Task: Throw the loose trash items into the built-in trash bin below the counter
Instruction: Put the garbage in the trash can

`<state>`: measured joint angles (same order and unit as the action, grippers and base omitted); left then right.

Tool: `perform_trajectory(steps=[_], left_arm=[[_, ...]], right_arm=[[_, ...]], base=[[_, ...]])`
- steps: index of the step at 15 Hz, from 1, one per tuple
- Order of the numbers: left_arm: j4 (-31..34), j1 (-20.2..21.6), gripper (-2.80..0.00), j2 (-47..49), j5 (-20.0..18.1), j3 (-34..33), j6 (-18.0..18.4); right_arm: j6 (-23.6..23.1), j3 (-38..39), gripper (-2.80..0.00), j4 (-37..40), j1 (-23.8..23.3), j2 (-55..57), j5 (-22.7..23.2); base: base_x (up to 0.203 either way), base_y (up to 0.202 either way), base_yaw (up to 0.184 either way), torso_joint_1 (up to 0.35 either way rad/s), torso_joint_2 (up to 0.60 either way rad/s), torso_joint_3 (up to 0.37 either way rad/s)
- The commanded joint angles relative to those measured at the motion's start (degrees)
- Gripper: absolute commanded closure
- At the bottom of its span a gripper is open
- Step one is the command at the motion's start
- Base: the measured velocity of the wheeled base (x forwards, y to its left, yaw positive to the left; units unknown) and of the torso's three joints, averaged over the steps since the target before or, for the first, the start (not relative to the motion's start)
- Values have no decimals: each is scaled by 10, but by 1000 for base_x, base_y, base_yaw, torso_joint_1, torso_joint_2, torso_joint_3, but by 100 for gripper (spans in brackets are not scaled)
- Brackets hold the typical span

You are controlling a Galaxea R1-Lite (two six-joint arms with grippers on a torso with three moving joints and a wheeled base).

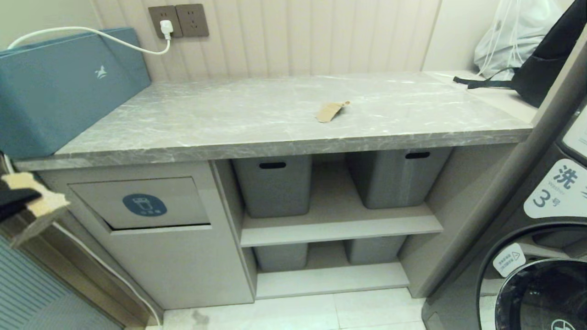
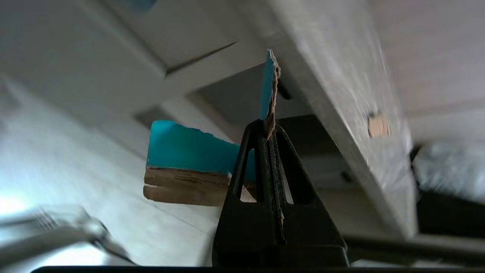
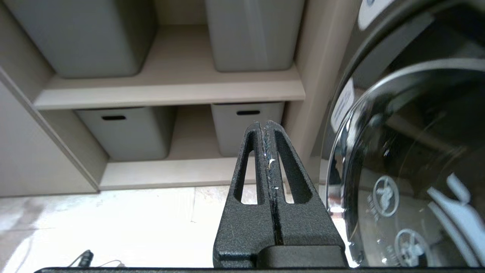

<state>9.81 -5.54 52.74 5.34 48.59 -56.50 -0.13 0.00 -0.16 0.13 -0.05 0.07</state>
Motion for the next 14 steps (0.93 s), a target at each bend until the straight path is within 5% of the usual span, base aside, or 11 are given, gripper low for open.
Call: perform_trajectory(steps=[1,5,10,14], left_arm=[[25,4,0,-37,12,-36,-152],[-25,6,0,-4,23,-127,-224],[-167,82,0,149,11,-152,-229],[-361,135,0,294,-14,-173,-227]], right_arm=[[0,0,0,0,0,0,0],[0,0,0,0,0,0,0],[1,0,0,0,0,0,0],[1,0,0,0,0,0,0]], base=[[0,0,0,-196,475,278],[0,0,0,-178,466,288],[0,0,0,-151,456,301],[0,0,0,-82,310,217]])
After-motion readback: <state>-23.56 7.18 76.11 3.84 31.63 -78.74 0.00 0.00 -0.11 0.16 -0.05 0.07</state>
